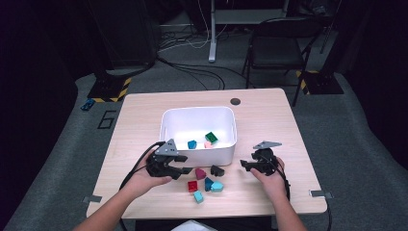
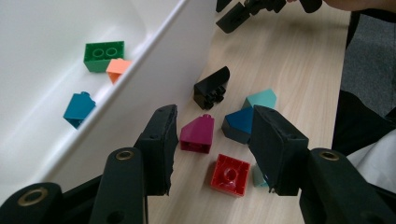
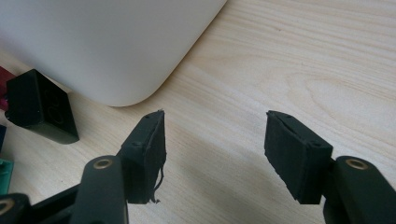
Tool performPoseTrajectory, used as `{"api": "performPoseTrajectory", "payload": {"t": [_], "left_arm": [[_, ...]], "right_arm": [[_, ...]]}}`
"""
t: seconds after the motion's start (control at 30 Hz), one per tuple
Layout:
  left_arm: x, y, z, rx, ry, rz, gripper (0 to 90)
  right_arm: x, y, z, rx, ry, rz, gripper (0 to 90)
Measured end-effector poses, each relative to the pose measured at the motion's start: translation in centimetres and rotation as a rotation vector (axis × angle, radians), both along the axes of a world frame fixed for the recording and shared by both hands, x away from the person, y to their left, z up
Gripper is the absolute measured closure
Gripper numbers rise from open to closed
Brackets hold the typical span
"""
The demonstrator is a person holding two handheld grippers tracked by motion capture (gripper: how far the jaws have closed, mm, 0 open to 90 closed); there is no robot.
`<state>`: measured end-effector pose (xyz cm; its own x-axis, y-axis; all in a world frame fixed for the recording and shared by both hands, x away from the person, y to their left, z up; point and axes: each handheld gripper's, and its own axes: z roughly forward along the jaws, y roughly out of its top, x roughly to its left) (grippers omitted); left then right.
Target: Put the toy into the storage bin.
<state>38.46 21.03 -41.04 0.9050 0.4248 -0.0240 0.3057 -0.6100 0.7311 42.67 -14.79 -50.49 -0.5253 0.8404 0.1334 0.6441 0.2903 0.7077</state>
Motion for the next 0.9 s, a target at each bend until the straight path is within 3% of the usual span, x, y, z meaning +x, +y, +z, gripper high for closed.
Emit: {"api": "performPoseTrajectory", "payload": {"t": [0.23,0.9], "left_arm": [[-0.3,0.4,-1.3,-0.004,-0.002,-0.004,50.8],[-0.4,0.0,-5.8,-0.014,0.054,-0.017,51.0]], "right_arm": [[0.1,0.1,-0.1,-0.005,-0.007,0.002,38.0],[0.0,0.0,0.0,-0.004,-0.004,0.003,38.0]]}}
